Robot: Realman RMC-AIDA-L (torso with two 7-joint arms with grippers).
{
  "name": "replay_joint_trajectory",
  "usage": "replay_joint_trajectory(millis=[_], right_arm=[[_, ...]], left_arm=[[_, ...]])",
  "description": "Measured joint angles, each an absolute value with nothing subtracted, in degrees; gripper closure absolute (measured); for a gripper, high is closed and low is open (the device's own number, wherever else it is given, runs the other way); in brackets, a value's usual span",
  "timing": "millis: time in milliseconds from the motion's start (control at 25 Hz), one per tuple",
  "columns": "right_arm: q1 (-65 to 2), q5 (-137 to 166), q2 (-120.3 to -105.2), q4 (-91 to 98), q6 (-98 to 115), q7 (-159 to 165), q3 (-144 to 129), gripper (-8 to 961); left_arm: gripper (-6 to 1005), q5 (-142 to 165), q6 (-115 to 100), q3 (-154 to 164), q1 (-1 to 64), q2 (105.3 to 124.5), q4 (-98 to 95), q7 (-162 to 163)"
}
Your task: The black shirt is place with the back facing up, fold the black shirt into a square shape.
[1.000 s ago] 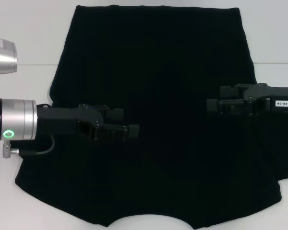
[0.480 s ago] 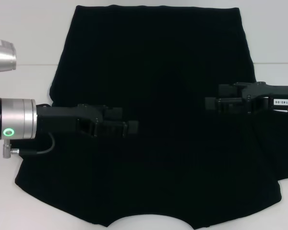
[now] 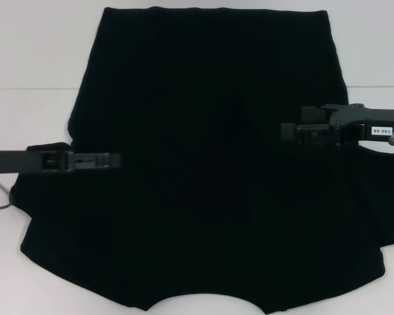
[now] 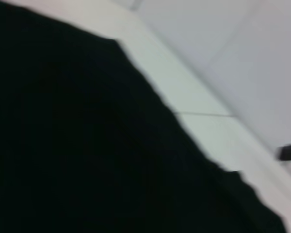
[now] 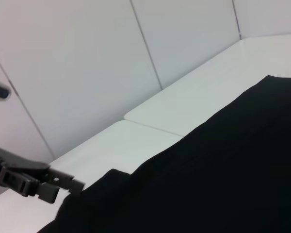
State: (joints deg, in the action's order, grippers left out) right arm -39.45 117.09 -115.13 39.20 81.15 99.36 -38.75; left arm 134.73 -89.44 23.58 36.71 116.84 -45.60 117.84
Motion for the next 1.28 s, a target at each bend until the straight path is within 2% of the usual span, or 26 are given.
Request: replay_joint_trajectory(millis=[480,1280], right_arm=[[-40.36,117.05,-115.12,39.2,79.98,99.17,-38.7,39],[-40.17,117.07,-114.86,39.2,79.89,99.14,-38.28,38]], left_arm=[[124,144.31,-92.09,16.42,33.58,115.08,-52.21,129.69],[125,153.95,-85.56,15.42,34.83,114.32,-49.48,136.55]])
